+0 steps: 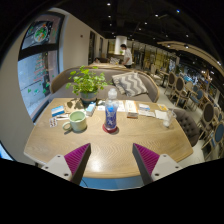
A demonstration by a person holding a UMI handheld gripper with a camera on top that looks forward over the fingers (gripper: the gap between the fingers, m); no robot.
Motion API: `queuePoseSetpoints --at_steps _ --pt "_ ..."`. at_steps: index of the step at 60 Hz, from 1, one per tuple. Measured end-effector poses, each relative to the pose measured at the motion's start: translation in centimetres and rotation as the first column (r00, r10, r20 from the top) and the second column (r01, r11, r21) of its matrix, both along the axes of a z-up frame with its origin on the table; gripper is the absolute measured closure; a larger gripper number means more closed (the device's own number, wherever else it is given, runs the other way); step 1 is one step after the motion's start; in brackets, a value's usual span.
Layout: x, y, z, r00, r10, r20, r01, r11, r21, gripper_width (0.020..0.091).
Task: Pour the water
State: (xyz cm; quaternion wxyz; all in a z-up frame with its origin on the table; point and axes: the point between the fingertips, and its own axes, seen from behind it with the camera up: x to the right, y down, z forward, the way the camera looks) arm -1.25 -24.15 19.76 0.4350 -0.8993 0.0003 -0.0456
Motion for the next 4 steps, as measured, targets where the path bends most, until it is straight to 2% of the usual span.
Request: queuePoseSetpoints --at_steps 4 --pt "0.00 0.25 0.23 1.000 -0.002 -0.004 0.002 1.000 0.003 0.0248"
